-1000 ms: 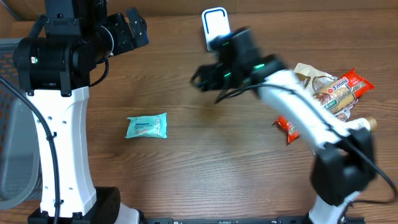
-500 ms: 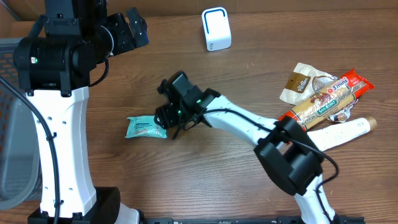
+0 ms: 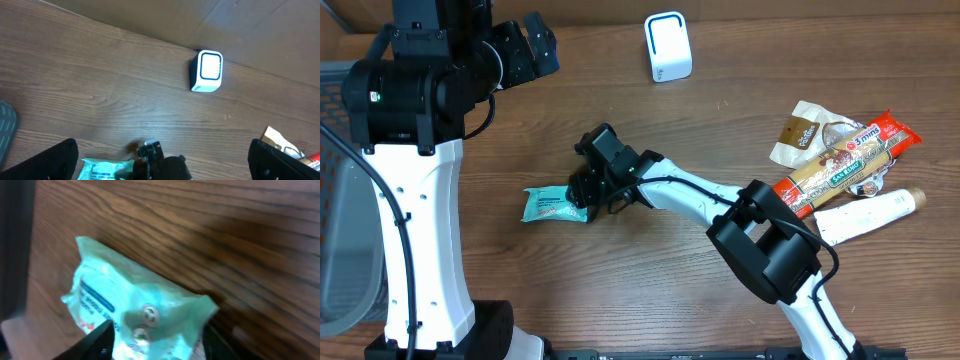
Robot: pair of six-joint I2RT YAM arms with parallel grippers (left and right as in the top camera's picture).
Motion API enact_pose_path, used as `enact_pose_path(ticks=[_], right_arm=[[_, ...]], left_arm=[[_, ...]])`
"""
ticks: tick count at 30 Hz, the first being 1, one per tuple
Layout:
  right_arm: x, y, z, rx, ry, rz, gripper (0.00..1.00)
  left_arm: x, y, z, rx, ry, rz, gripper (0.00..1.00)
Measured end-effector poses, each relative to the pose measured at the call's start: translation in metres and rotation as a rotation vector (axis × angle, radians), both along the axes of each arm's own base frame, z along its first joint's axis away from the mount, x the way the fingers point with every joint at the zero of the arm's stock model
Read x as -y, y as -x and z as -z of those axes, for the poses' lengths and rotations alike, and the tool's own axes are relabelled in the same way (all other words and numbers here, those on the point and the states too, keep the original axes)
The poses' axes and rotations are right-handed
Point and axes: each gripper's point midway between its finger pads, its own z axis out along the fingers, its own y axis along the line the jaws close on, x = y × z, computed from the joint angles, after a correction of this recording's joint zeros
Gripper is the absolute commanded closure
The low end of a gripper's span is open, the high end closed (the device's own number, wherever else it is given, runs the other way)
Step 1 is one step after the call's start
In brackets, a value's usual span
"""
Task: Scan the item barcode
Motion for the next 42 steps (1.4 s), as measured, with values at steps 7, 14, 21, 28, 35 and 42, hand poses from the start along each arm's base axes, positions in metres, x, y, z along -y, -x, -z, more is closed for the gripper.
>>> enact_pose_path(ticks=[7, 14, 21, 28, 35, 42], right_arm=[[-0.009, 0.013, 0.003, 0.000, 0.021, 0.001, 0.66], [-0.008, 0.017, 0.008, -0.019, 0.074, 0.105, 0.96], [0.008, 0.020, 0.008, -0.087, 0.111, 0.132, 0.96], [0.114, 0.001, -0.002, -0.210, 0.297, 0.190, 0.96], [0.169, 0.006, -0.050, -0.113, 0.427, 0.128, 0.96], [0.153, -0.010, -0.090, 0.097, 0.348, 0.035, 0.52]], left_arm=[[0.000, 0.000, 0.000, 0.000, 0.000, 0.000, 0.00], [0.000, 0.000, 0.000, 0.000, 0.000, 0.000, 0.01], [0.000, 0.000, 0.000, 0.000, 0.000, 0.000, 0.00], [0.000, 0.000, 0.000, 0.000, 0.000, 0.000, 0.00], [0.000, 0.000, 0.000, 0.000, 0.000, 0.000, 0.00], [0.000, 0.000, 0.000, 0.000, 0.000, 0.000, 0.01]])
